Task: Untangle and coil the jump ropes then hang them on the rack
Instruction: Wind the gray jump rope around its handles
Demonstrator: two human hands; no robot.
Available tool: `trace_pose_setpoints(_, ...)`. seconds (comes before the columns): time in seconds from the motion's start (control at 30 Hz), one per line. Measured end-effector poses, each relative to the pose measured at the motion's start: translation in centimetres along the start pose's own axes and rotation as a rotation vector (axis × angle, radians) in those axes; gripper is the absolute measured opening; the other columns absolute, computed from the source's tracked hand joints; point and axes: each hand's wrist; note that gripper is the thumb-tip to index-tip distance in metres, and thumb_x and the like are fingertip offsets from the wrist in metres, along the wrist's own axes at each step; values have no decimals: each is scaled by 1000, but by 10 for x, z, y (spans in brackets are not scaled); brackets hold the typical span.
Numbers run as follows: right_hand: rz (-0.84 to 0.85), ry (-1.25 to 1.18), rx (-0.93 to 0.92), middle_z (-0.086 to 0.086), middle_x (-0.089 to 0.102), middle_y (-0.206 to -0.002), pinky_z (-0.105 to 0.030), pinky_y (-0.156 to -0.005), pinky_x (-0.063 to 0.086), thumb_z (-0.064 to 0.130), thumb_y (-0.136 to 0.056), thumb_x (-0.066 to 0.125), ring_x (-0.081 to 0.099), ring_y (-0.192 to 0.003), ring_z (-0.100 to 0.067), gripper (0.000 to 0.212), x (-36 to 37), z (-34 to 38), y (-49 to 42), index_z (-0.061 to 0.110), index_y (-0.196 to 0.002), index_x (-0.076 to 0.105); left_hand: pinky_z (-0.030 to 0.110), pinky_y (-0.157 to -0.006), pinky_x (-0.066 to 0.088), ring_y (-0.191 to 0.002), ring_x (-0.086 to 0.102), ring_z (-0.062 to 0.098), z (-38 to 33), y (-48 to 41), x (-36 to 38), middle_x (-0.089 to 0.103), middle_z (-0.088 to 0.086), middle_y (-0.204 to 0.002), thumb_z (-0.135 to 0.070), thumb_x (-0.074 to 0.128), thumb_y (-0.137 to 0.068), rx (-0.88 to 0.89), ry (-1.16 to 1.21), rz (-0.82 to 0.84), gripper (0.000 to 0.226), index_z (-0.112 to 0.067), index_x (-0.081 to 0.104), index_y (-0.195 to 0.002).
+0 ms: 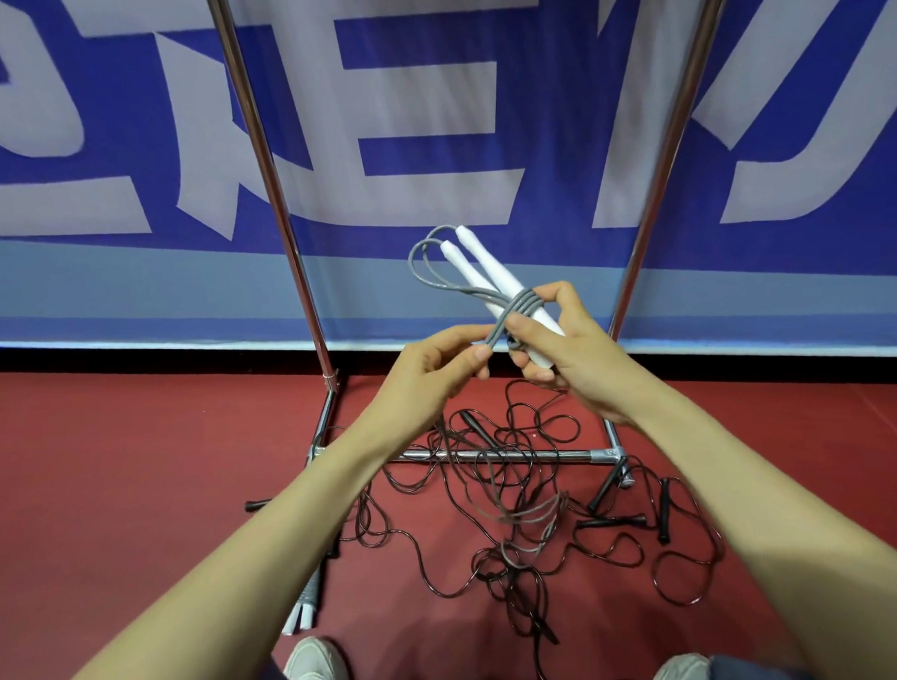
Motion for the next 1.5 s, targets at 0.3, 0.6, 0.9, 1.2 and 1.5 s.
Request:
trace_pose_setpoints(0.3, -215, 134, -83, 0, 61, -63, -13, -40, 33, 40, -95, 55, 46, -40, -3, 20, 10, -3, -2, 26, -90, 41, 29, -56, 28, -61, 34, 21, 10, -1, 8, 63, -2, -70, -15, 57, -96, 17, 68, 37, 16, -24, 59, -109)
trace_pose_setpoints(0.6, -193, 137, -77, -11, 59, -71, -19, -41, 30, 32, -100, 48, 45, -46, -13, 16, 6, -1, -4, 26, -89, 38, 23, -55, 30, -57, 37, 12, 8, -1, 9, 56, 1, -68, -14, 54, -97, -27, 155, 23, 20, -26, 63, -111)
trace_pose_setpoints(0.9, -188, 269, -56, 0, 64, -68, -27, -46, 25, 40, -100, 45, 35, -48, -17, 12, 3, -3, -3, 29, -99, 40, 20, -51, 23, -52, 28, 10, 9, -3, 15, 47, -1, -61, -7, 51, -96, -128, 314, 43, 29, -15, 61, -121)
trace_pose_setpoints(1.2, -232, 219, -95, -7, 59, -74, -15, -41, 33, 43, -96, 53, 45, -44, -4, 22, 2, 2, 0, 21, -101, 49, 18, -48, 26, -50, 31, 9, 8, -4, 19, 48, 0, -60, -7, 53, -95, -161, 310, 65, 31, -17, 59, -124)
trace_pose_setpoints(1.5, -31, 78, -187, -15, 46, -73, -20, -42, 29, 23, -100, 48, 47, -47, -6, 11, -3, 17, 7, 27, -110, 46, 26, -56, 22, -55, 29, 11, 8, -8, -14, 35, -7, -55, -47, 58, -83, -164, -36, 135, 40, -10, 71, -95)
Point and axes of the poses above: each hand's wrist, its own y-axis away from the middle knuckle, its own x-axis out of the palm, z = x × y
